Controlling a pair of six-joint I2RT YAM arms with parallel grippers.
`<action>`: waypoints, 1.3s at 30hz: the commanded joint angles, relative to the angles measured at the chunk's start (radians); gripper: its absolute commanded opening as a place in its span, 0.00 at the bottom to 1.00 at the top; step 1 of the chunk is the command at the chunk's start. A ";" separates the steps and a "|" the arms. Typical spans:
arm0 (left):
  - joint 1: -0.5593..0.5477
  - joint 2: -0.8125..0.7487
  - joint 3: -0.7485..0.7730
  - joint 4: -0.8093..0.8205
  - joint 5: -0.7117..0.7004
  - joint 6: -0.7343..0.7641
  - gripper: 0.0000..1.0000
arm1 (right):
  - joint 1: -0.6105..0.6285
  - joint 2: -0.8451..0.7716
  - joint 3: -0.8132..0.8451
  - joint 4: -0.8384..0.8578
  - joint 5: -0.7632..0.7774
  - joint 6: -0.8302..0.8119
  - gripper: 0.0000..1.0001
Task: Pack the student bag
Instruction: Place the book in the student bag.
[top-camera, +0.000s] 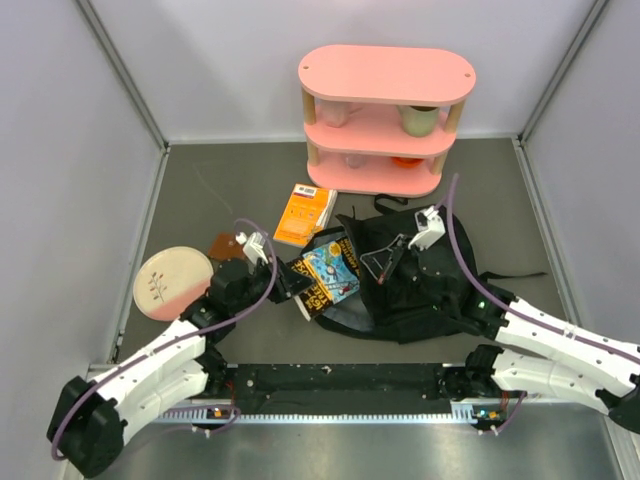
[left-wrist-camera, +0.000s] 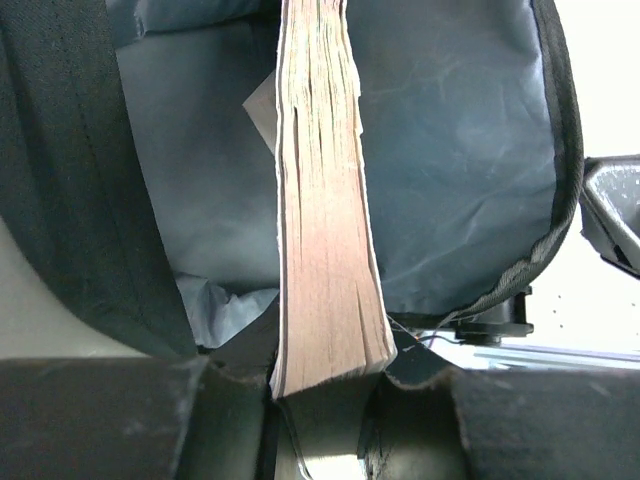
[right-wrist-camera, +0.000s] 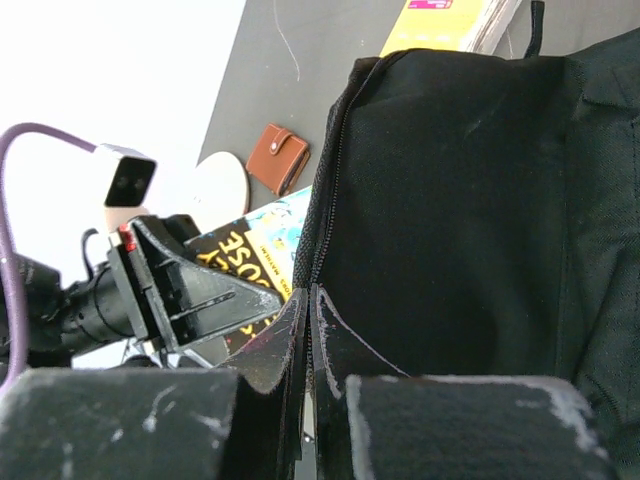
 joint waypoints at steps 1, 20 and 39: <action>0.043 0.059 -0.028 0.399 0.159 -0.133 0.00 | 0.009 -0.033 0.060 0.027 0.003 -0.023 0.00; -0.053 0.670 0.105 0.860 0.295 -0.350 0.00 | 0.021 -0.001 0.111 0.012 -0.004 -0.052 0.00; -0.053 0.524 0.079 0.607 0.246 -0.218 0.00 | 0.024 0.168 0.362 -0.456 -0.043 -0.290 0.70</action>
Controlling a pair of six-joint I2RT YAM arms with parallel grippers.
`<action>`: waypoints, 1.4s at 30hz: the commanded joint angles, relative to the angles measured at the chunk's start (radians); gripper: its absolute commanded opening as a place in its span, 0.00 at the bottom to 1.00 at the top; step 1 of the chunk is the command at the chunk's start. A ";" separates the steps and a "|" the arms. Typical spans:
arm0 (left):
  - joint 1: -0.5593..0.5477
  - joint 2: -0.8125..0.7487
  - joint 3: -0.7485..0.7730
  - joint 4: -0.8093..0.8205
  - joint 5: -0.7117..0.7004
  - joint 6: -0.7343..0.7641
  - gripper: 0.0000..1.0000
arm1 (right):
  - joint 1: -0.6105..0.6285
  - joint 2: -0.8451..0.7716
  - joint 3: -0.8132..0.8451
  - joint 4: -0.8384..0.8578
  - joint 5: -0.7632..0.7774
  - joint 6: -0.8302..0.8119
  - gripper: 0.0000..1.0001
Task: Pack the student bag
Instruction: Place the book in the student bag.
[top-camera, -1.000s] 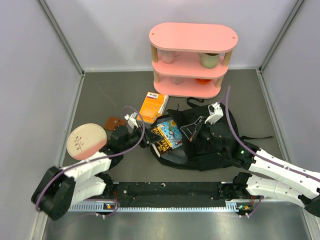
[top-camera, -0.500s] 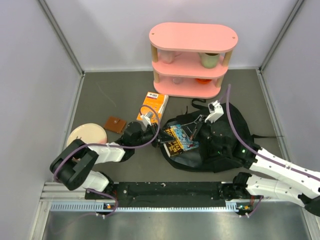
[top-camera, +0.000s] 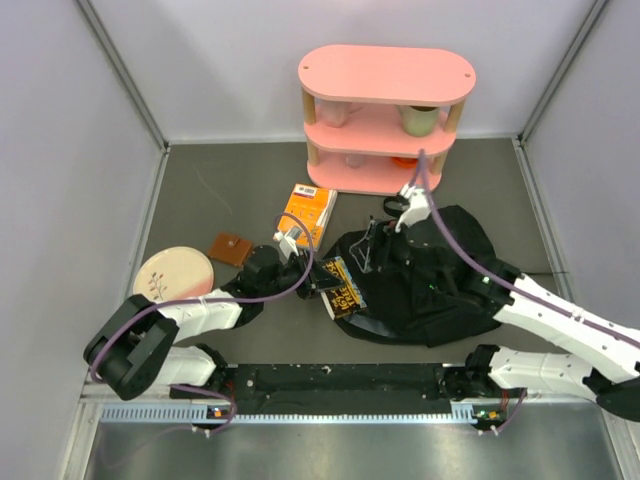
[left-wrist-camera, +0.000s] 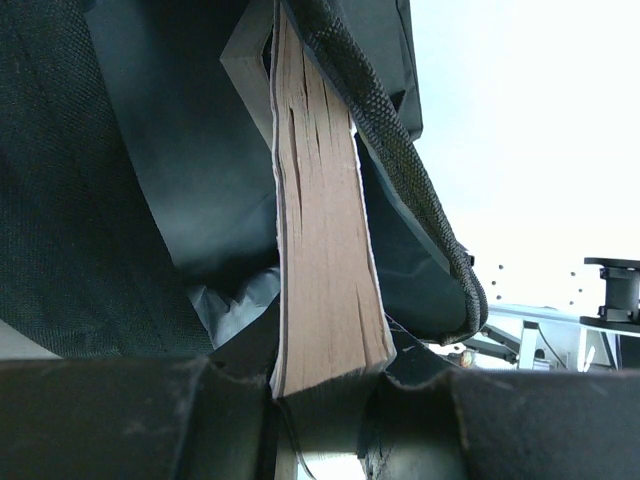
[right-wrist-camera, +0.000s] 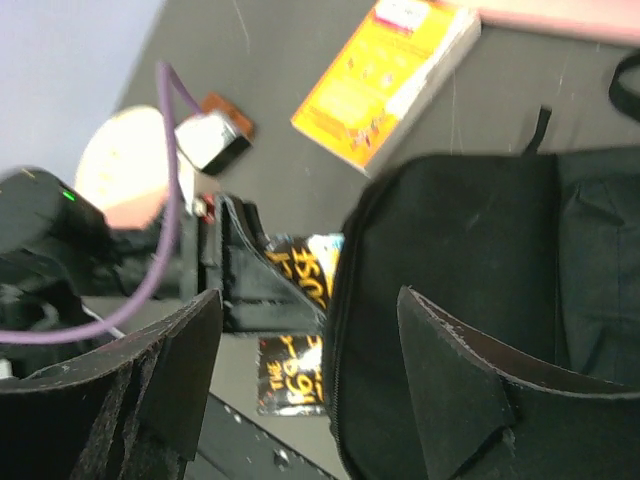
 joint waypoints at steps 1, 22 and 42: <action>-0.006 -0.013 0.036 0.104 0.029 0.015 0.00 | 0.016 0.064 0.018 -0.121 -0.092 -0.036 0.70; -0.006 -0.025 0.021 0.150 0.049 -0.009 0.00 | 0.086 0.342 0.136 -0.328 0.099 -0.063 0.59; -0.006 -0.013 0.000 0.188 0.057 -0.023 0.00 | 0.089 0.183 0.147 -0.301 0.263 0.039 0.00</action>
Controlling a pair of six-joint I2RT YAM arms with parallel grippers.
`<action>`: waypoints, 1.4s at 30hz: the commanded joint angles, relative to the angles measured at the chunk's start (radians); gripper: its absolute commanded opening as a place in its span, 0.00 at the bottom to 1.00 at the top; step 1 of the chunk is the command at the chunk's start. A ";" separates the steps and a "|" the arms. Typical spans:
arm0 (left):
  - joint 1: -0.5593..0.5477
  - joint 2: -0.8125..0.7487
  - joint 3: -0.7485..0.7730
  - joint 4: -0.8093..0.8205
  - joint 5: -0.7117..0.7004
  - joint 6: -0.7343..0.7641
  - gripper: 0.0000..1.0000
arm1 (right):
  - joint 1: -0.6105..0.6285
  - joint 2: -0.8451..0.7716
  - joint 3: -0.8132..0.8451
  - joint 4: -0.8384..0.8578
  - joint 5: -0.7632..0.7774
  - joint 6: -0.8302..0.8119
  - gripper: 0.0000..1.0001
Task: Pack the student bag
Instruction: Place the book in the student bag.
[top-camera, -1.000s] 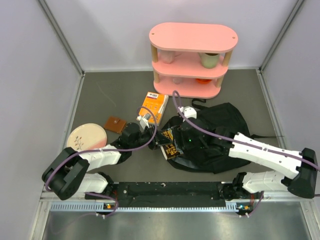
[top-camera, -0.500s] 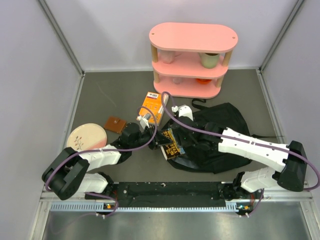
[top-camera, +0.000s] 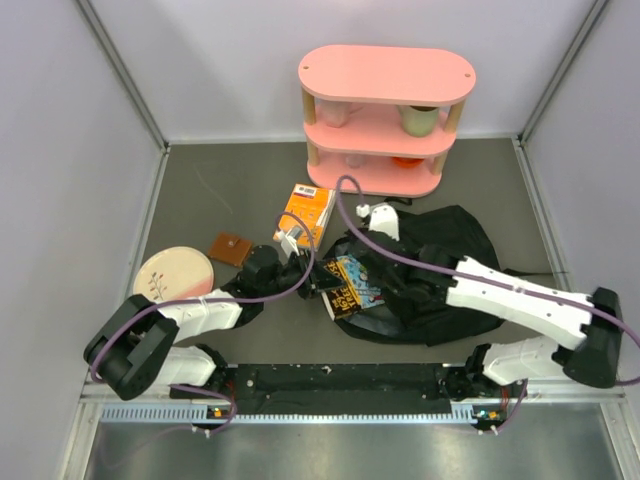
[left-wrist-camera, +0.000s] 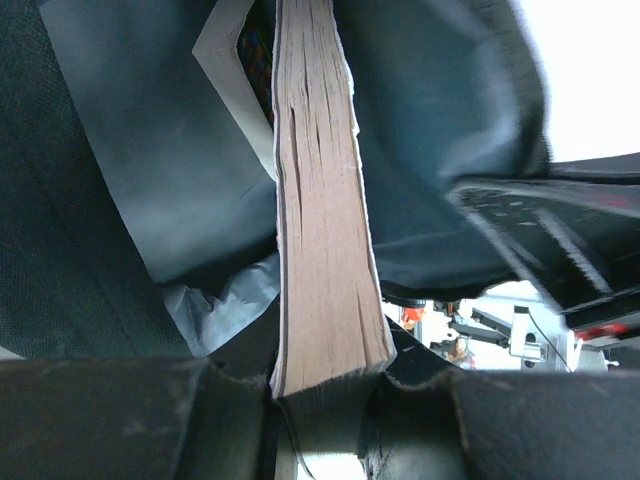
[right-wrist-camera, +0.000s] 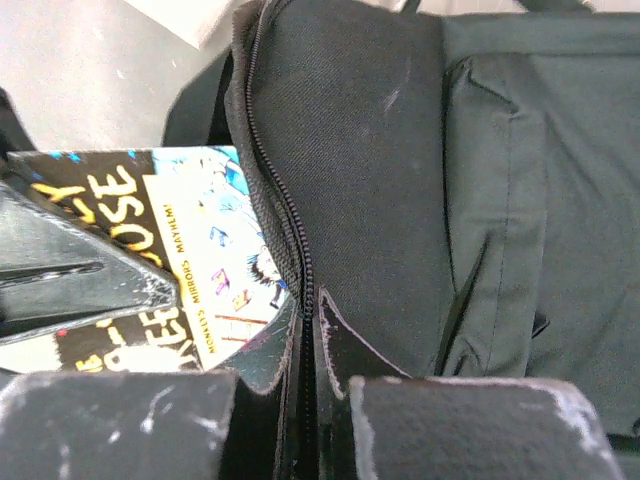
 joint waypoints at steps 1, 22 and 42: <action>-0.004 -0.009 -0.004 0.175 0.025 -0.032 0.00 | 0.011 -0.181 0.031 0.059 0.096 0.055 0.00; -0.124 0.290 0.134 0.445 -0.056 -0.190 0.00 | 0.135 -0.238 -0.041 0.350 0.116 0.012 0.00; -0.318 0.683 0.376 0.490 -0.395 -0.200 0.04 | 0.158 -0.261 -0.046 0.369 0.148 0.049 0.00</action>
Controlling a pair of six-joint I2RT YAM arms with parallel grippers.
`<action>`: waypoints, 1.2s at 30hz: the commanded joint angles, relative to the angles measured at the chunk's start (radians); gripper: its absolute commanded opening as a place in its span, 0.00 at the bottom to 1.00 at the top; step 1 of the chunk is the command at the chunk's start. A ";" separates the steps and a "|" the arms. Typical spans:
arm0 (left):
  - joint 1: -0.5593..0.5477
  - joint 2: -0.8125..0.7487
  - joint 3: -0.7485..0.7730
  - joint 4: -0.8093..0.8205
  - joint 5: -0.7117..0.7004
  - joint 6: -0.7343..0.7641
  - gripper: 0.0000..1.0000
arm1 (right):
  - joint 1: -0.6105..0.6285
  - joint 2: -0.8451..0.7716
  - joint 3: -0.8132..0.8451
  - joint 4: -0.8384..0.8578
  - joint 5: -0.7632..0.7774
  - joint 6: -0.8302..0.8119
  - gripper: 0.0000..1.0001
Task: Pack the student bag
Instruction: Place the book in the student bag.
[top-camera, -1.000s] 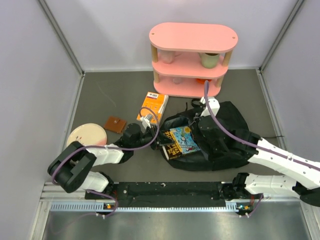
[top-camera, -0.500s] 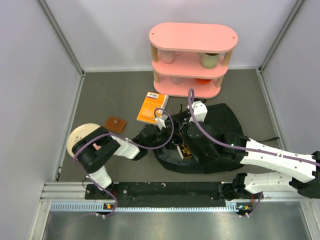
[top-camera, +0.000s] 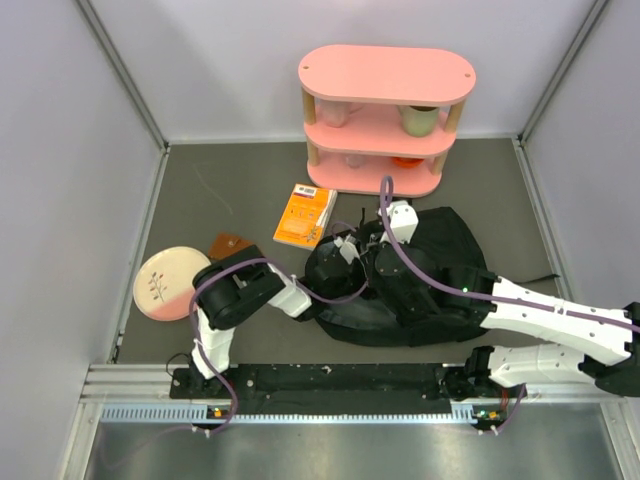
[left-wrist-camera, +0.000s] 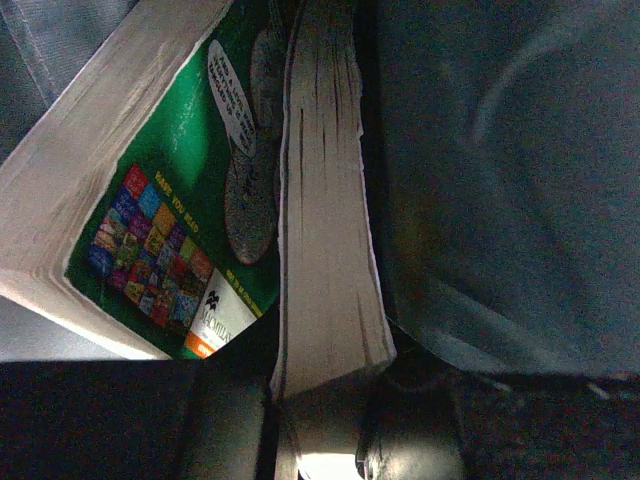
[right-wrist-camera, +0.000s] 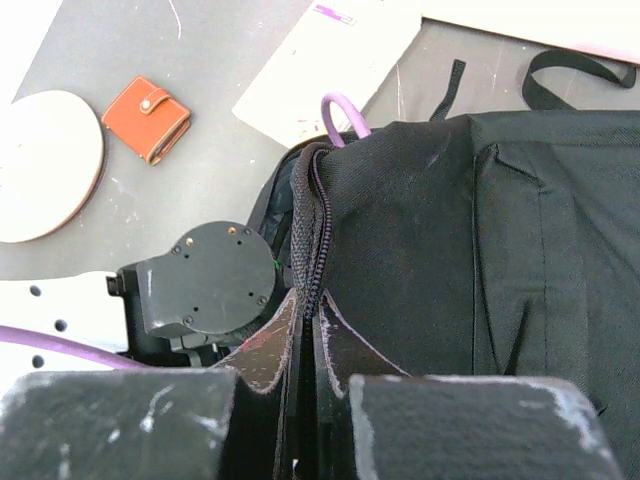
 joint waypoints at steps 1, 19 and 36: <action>-0.023 0.022 0.038 0.063 -0.096 0.003 0.08 | 0.022 -0.039 0.024 0.111 0.000 0.021 0.00; -0.023 -0.171 -0.109 -0.184 -0.119 0.137 0.72 | 0.020 -0.082 0.013 0.066 0.081 0.040 0.00; -0.024 -0.356 -0.100 -0.590 -0.174 0.254 0.99 | 0.020 -0.077 0.025 0.063 0.075 0.028 0.00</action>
